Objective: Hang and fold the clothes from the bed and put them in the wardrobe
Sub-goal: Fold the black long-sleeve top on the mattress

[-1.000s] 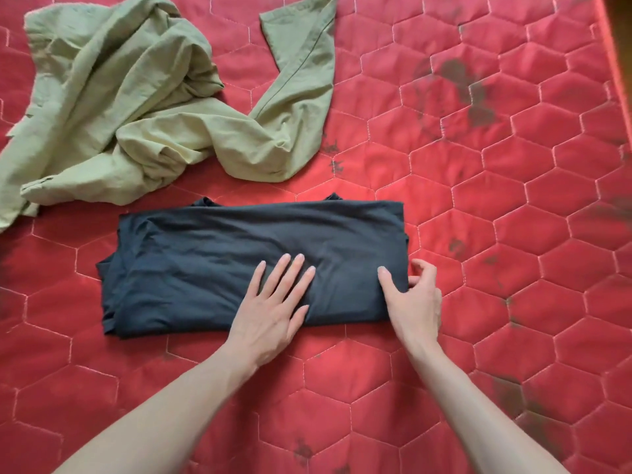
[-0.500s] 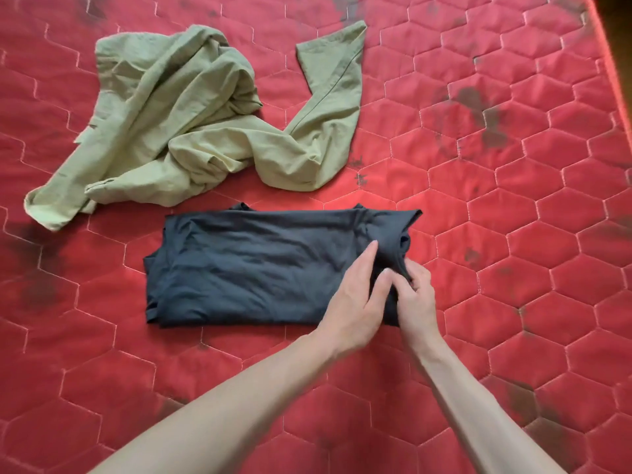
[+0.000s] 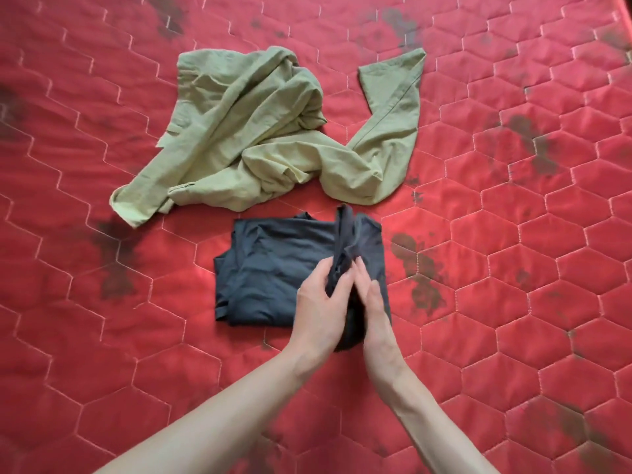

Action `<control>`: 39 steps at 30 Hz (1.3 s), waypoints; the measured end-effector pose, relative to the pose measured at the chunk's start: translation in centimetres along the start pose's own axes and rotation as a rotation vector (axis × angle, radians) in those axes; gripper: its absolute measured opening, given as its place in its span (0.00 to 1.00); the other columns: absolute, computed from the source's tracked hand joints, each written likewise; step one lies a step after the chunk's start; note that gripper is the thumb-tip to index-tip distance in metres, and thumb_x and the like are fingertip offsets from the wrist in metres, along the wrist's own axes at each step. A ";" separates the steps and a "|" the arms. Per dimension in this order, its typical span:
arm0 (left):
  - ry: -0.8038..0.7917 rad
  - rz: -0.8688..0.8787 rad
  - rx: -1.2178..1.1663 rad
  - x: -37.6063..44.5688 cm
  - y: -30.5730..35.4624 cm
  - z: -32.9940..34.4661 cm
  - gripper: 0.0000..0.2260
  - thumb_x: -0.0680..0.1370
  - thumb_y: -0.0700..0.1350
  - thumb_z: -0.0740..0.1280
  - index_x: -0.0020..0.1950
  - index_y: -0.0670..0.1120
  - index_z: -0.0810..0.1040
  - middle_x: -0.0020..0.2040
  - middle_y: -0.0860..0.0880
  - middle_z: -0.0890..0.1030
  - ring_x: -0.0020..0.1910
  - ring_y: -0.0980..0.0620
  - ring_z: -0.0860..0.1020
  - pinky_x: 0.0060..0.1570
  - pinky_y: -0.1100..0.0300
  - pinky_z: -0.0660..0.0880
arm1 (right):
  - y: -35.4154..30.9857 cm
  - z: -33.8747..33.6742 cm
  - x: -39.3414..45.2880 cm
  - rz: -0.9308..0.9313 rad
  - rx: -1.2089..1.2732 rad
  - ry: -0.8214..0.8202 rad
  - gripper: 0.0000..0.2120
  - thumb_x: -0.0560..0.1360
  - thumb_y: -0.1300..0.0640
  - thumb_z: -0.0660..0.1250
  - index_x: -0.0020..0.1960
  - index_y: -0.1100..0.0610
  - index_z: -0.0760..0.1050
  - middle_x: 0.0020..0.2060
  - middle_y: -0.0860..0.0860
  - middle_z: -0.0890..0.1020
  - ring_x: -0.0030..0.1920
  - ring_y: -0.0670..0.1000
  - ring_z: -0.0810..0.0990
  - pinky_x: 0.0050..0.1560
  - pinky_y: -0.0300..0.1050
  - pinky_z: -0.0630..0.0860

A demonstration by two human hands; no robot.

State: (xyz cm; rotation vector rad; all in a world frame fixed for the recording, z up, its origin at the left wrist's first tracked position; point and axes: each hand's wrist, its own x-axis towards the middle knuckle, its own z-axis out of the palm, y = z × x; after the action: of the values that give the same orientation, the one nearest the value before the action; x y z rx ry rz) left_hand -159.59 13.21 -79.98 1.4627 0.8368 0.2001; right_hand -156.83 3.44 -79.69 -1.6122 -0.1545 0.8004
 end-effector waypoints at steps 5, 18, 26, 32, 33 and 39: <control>0.071 -0.003 0.054 1.8 -1.0 -6.0 0.07 0.85 0.42 0.64 0.60 0.44 0.81 0.59 0.53 0.83 0.56 0.60 0.78 0.66 0.56 0.74 | 1.8 3.3 1.2 -0.283 -0.486 -0.057 0.22 0.87 0.49 0.48 0.80 0.48 0.64 0.81 0.44 0.64 0.82 0.44 0.58 0.81 0.45 0.56; 0.152 0.093 0.292 4.7 -6.1 -15.7 0.21 0.86 0.39 0.60 0.79 0.50 0.71 0.74 0.57 0.75 0.73 0.63 0.71 0.72 0.70 0.64 | 8.2 4.1 4.5 -0.206 -1.287 -0.026 0.32 0.84 0.36 0.45 0.85 0.44 0.49 0.85 0.45 0.45 0.84 0.48 0.41 0.82 0.60 0.52; 0.368 -0.066 0.343 7.4 -8.9 -16.5 0.14 0.82 0.38 0.63 0.66 0.46 0.79 0.54 0.52 0.82 0.58 0.45 0.81 0.61 0.54 0.75 | 10.0 3.6 5.3 -0.188 -1.499 0.004 0.33 0.83 0.35 0.45 0.85 0.47 0.51 0.85 0.49 0.50 0.84 0.52 0.46 0.81 0.61 0.54; 0.322 0.146 0.839 5.1 -8.8 -14.4 0.25 0.84 0.51 0.58 0.81 0.47 0.64 0.81 0.44 0.62 0.80 0.44 0.61 0.79 0.46 0.59 | 9.1 4.1 5.6 -0.256 -1.499 0.103 0.33 0.83 0.36 0.51 0.84 0.49 0.56 0.84 0.51 0.54 0.84 0.53 0.49 0.81 0.62 0.55; 0.274 0.188 0.918 4.9 -9.1 -14.0 0.27 0.84 0.52 0.57 0.83 0.47 0.61 0.84 0.44 0.58 0.83 0.44 0.56 0.81 0.45 0.56 | 8.8 4.2 5.9 -0.267 -1.479 0.124 0.33 0.84 0.37 0.52 0.84 0.50 0.56 0.84 0.51 0.54 0.84 0.54 0.49 0.81 0.61 0.55; 0.110 0.310 1.166 6.0 -12.2 -13.7 0.29 0.85 0.55 0.55 0.85 0.44 0.57 0.85 0.43 0.53 0.85 0.45 0.51 0.80 0.42 0.57 | 9.2 4.0 8.2 -0.244 -1.422 0.150 0.35 0.83 0.36 0.53 0.85 0.49 0.52 0.85 0.51 0.51 0.84 0.53 0.48 0.81 0.61 0.56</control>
State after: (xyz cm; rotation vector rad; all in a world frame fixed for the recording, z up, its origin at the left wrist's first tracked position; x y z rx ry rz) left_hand -168.01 25.85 -91.98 2.6995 0.8368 -0.0010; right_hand -156.03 8.96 -91.37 -2.8713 -0.9509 0.3032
